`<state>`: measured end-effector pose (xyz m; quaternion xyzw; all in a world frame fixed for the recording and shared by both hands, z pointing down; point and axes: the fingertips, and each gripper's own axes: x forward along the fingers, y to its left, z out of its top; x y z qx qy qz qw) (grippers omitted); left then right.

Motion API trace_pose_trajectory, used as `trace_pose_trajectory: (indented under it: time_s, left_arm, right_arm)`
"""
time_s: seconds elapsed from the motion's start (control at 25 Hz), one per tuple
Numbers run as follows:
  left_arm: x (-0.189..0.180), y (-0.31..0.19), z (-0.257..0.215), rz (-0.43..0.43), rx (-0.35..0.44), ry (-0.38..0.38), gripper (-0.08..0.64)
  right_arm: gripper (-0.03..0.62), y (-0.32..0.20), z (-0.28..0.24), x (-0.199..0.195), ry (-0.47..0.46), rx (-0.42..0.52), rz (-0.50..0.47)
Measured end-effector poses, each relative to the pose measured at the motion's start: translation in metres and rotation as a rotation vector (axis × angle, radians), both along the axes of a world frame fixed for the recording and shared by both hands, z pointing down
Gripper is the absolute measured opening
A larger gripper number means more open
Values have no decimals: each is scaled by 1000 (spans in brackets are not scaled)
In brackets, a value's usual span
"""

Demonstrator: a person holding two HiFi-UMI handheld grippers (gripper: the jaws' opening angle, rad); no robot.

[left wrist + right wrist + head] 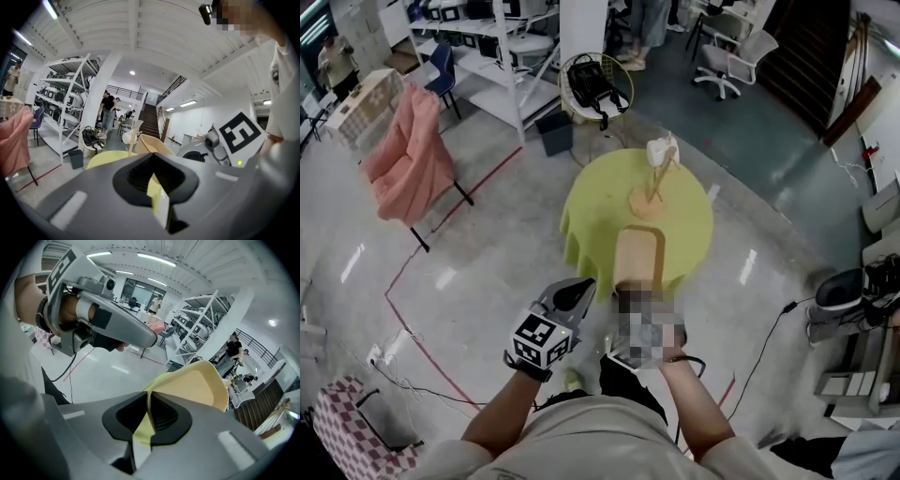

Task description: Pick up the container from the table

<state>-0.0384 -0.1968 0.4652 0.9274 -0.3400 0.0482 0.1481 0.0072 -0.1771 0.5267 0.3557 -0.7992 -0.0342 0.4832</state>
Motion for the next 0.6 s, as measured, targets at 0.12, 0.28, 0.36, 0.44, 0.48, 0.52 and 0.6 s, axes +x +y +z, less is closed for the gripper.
trace_pose_trajectory:
  time_s: [0.12,0.28,0.36,0.44,0.48,0.52,0.6]
  left_arm:
    - [-2,4,-8,-1,14,1,6]
    - [-5,10,-19,-1,39,0,6]
    - [-10,13,-22,-2,50,1,6]
    - [-15,19,-24,-6,55,2,6]
    - [-17,22,-26,-8,57,4,6]
    - [-19,24,-27,-10,60,6,6]
    - [-20,27,-30,-9,67,8,6]
  right_arm:
    - [34,5,-13,-5,-8,12,3]
    - [34,12,-26,-14,-20,34,4]
    - [34,16,-28,-21,-27,41,5]
    - [34,23,-29,-26,-32,39,4]
    - [34,26,-29,-28,-34,39,5]
    - [34,28,-31,-29,-35,41,6]
    - [34,31,-34,-30,-35,49,10]
